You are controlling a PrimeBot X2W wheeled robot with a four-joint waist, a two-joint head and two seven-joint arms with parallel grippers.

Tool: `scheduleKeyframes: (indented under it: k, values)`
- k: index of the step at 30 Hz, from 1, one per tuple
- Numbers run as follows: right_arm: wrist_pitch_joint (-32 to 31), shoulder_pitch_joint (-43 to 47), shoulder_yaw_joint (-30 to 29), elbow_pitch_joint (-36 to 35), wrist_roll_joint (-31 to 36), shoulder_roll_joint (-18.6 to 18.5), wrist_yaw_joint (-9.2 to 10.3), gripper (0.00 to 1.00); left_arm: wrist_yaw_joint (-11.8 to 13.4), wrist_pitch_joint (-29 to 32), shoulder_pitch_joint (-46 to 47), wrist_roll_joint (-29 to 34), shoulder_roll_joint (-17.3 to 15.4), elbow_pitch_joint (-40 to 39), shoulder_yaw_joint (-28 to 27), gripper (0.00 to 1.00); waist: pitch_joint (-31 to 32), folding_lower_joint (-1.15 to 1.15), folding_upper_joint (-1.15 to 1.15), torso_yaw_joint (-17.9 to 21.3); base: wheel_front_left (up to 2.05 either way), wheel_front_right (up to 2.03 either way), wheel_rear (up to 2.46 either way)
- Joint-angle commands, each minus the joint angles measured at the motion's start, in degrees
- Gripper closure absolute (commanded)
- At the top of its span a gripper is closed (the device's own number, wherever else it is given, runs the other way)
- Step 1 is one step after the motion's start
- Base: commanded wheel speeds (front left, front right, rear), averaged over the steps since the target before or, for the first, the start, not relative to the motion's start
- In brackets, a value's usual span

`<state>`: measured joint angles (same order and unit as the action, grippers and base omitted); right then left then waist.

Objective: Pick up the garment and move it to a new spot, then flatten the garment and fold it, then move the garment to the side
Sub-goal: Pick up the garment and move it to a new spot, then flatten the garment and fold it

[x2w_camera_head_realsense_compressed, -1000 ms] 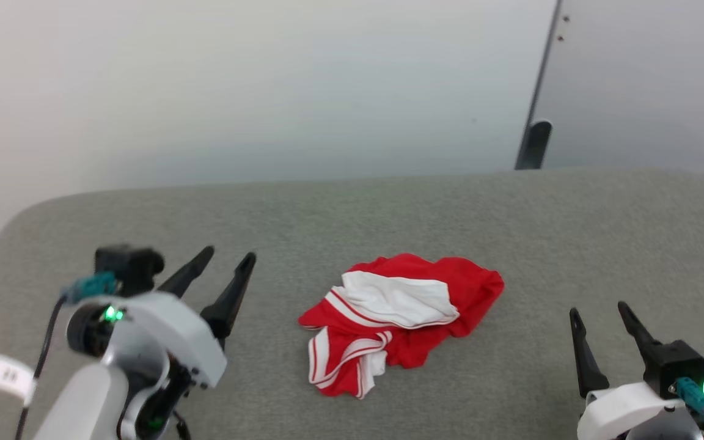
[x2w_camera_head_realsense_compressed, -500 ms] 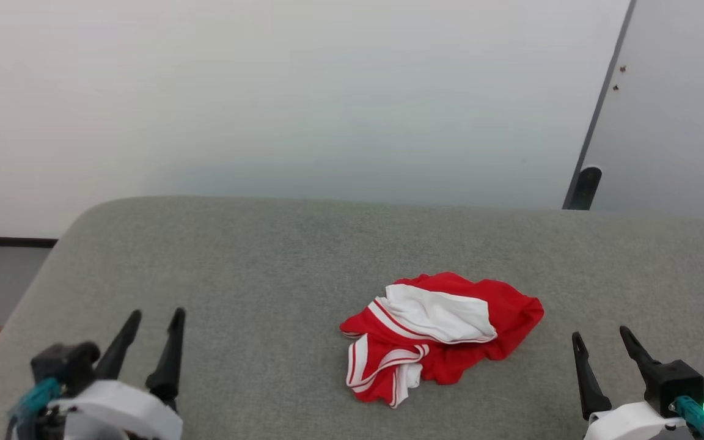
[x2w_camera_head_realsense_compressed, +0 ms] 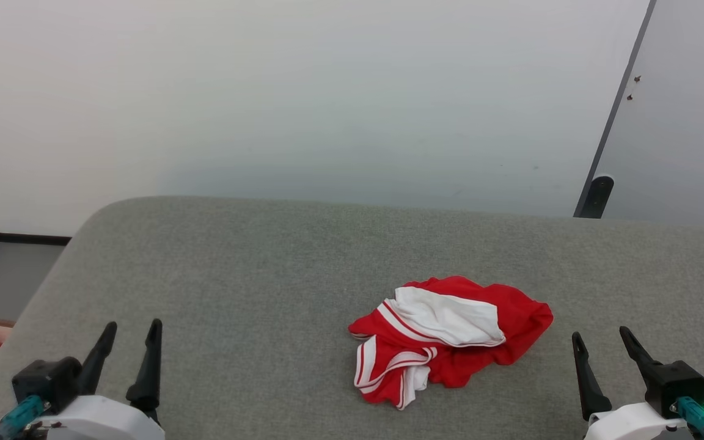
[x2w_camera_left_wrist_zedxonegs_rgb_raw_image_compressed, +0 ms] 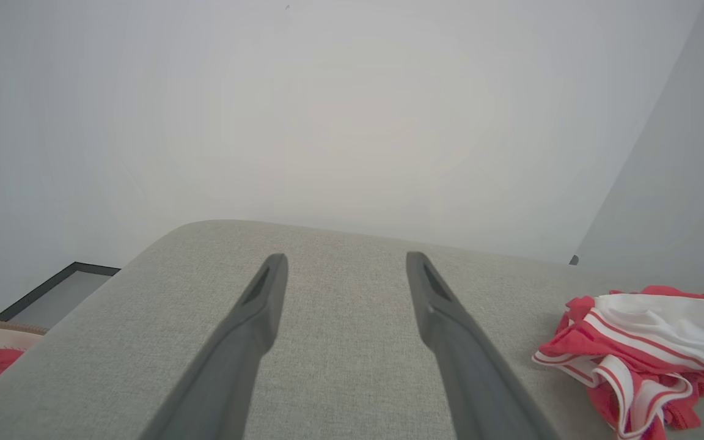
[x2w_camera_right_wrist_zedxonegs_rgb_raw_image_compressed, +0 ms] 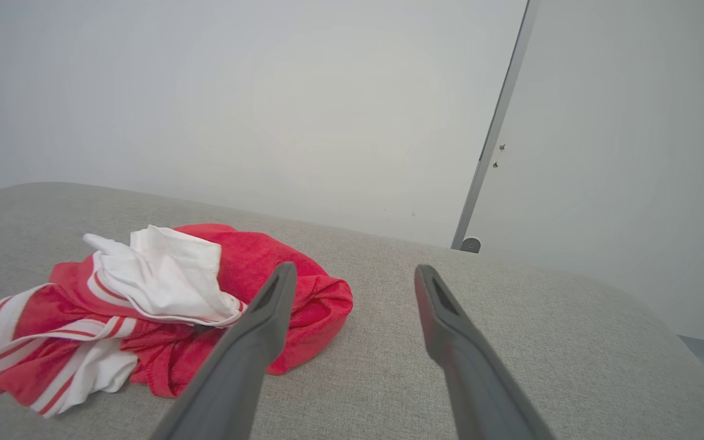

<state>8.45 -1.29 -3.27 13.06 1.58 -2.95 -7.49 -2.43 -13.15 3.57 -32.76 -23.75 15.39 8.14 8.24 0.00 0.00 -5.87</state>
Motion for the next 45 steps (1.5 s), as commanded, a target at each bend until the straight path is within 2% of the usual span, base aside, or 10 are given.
scheduleKeyframes:
  k: [1,8,17,21,30,35,39,45]
  values:
    - [-0.2,0.8,0.1,-0.2,-0.1,0.1,0.0,0.0,0.4,-0.2,0.1,0.1,-0.3,0.0,0.0,0.0,-0.1,0.0,0.0,0.1,0.0,0.0,0.0]
    - [-0.3,0.7,1.2,-0.8,-0.1,0.1,0.0,0.0,1.0,-0.1,0.5,-0.2,-0.2,-0.3,0.1,0.0,-0.4,0.0,0.0,-0.3,0.0,0.0,0.0]
    - [-4.2,-1.1,5.5,-1.5,0.0,0.1,0.0,0.0,2.9,1.6,0.9,-0.5,-1.1,-0.9,-0.6,0.0,-0.6,0.0,0.0,-6.2,0.0,0.0,0.0]
    - [-9.7,-2.7,7.3,-1.2,-2.0,-1.2,0.01,0.0,3.1,2.6,0.0,-0.2,-0.9,-1.7,0.3,0.0,-0.5,0.0,0.0,-9.3,0.0,0.0,0.0]
    - [-28.2,-6.5,8.4,-0.4,-7.4,-6.7,0.0,0.0,2.7,4.2,0.9,0.5,1.2,-2.3,3.7,0.0,-1.7,0.0,0.0,-16.3,0.0,0.0,0.0]
    - [-36.7,-9.2,8.3,-0.5,-9.2,-9.5,0.0,0.0,2.7,3.9,1.7,0.2,2.5,-2.3,4.7,0.0,-4.7,0.0,0.0,-18.2,0.0,0.0,0.0]
    - [-40.9,-11.4,8.1,-0.1,-9.8,-11.1,0.01,0.0,2.4,3.1,3.1,-0.1,3.6,-1.7,5.3,0.0,-7.4,0.0,0.0,-19.4,0.0,0.0,0.0]
    - [-44.8,-12.9,8.6,1.4,-11.0,-11.6,0.0,0.0,1.8,2.5,5.3,-0.7,5.3,0.0,6.0,0.0,-9.6,0.0,0.0,-20.4,0.0,0.0,0.0]
